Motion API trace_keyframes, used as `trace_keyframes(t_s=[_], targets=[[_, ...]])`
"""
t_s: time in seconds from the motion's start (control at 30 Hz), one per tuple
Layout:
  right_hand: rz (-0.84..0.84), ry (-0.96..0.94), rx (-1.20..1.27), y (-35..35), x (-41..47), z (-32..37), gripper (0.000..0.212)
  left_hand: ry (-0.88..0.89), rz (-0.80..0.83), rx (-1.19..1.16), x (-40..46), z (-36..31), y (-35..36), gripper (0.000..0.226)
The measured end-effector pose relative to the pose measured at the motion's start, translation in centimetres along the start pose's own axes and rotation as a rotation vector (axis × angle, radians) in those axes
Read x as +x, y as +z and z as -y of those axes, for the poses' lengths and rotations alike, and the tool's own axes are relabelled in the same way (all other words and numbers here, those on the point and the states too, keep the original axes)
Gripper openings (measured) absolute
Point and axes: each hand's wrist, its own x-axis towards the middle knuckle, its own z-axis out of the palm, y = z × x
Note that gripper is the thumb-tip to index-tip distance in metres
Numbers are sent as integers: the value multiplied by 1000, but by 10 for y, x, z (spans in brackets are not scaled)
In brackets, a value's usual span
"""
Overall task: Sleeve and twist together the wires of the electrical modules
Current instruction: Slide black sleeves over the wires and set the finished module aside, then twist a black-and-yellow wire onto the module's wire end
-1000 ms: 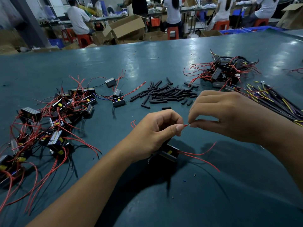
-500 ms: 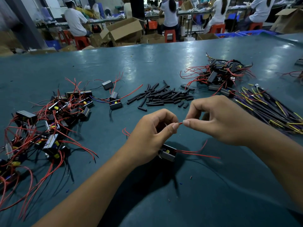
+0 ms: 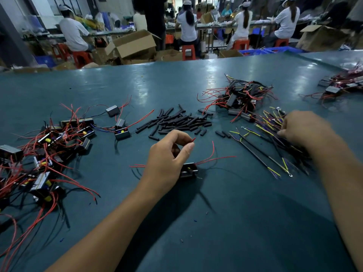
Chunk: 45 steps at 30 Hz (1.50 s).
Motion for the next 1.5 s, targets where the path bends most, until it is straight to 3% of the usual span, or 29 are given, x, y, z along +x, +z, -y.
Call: trace_keyframes(t_s=[0.27, 0.47, 0.53, 0.6, 0.67, 0.77, 0.97, 1.23, 1.37, 1.5], targets=[[10, 19, 8, 8, 9, -4, 32, -2, 8, 63, -2, -9, -7, 20], [-17, -110, 80, -10, -5, 5, 46, 33, -176, 24, -1, -16, -19, 13], [11, -201, 397, -17, -18, 17, 43, 91, -268, 18, 0, -20, -26, 10], [203, -264, 928, -19, -37, 34, 29, 177, -330, 26, -2, -26, -33, 7], [377, -326, 1282, -20, -55, 52, 19, 265, -348, 44, -4, -31, -37, 5], [445, -462, 1438, -24, -75, 72, 18, 323, -278, 26, -10, -35, -36, 8], [496, -662, 1524, -22, -100, 90, 17, 287, -97, 9, -16, -39, -29, 8], [455, -712, 1588, -18, -105, 97, 16, 273, 225, 16, -23, -47, -32, 20], [424, -710, 1597, -18, -108, 100, 15, 266, 285, 62, -24, -49, -32, 21], [426, -684, 1615, -17, -107, 100, 14, 264, 280, 102, -24, -46, -33, 5]])
